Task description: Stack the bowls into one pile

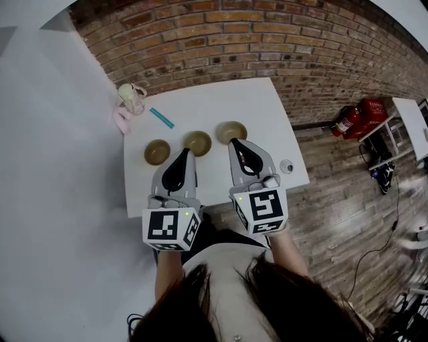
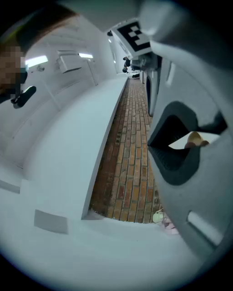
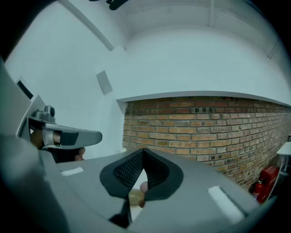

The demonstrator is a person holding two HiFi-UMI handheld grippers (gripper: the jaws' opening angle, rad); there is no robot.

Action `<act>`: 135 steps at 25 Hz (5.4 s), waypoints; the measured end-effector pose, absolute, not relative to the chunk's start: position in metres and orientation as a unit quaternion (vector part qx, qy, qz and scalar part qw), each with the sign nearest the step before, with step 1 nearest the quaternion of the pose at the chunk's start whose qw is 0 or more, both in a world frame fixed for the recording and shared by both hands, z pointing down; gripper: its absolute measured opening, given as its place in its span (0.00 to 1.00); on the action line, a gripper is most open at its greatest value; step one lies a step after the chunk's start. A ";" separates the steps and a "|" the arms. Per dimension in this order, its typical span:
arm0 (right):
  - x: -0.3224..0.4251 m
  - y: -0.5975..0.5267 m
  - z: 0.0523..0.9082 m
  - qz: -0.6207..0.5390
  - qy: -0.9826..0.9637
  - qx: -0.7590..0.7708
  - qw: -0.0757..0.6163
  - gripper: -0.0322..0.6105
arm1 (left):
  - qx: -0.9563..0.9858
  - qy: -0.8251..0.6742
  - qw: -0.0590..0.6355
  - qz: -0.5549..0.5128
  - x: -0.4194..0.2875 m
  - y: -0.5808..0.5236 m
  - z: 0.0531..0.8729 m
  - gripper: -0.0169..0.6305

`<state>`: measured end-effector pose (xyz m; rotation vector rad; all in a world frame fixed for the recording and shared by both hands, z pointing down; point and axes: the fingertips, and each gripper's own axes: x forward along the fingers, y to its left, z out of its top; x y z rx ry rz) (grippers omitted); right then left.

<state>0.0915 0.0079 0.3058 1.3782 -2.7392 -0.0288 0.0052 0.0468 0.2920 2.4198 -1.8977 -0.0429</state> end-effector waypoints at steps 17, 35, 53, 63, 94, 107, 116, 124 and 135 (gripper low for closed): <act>0.058 -0.031 0.318 0.023 -0.886 0.462 0.031 0.06 | 0.787 -0.616 0.032 0.010 -0.049 0.005 0.305 0.03; 0.009 -0.059 0.341 0.045 -0.860 0.502 0.079 0.06 | 0.802 -0.595 0.048 0.012 -0.113 -0.015 0.317 0.03; 0.005 -0.086 0.397 0.100 -0.851 0.493 0.149 0.09 | 0.790 -0.610 0.062 0.004 -0.137 -0.042 0.325 0.03; 0.008 -0.106 0.447 0.126 -0.859 0.454 0.203 0.11 | 0.767 -0.636 0.080 0.010 -0.135 -0.065 0.345 0.03; 0.009 -0.129 0.581 0.274 -0.828 0.366 0.326 0.20 | 0.717 -0.689 0.101 0.020 -0.150 -0.102 0.362 0.03; 0.008 -0.135 0.608 0.300 -0.813 0.355 0.351 0.20 | 0.714 -0.691 0.109 0.030 -0.153 -0.117 0.371 0.03; 0.005 -0.132 0.624 0.324 -0.803 0.345 0.362 0.20 | 0.711 -0.692 0.119 0.039 -0.155 -0.123 0.378 0.03; 0.004 -0.134 0.627 0.338 -0.795 0.355 0.356 0.12 | 0.708 -0.695 0.119 0.042 -0.159 -0.123 0.379 0.03; 0.006 -0.135 0.625 0.353 -0.794 0.356 0.344 0.09 | 0.712 -0.691 0.113 0.047 -0.155 -0.124 0.378 0.03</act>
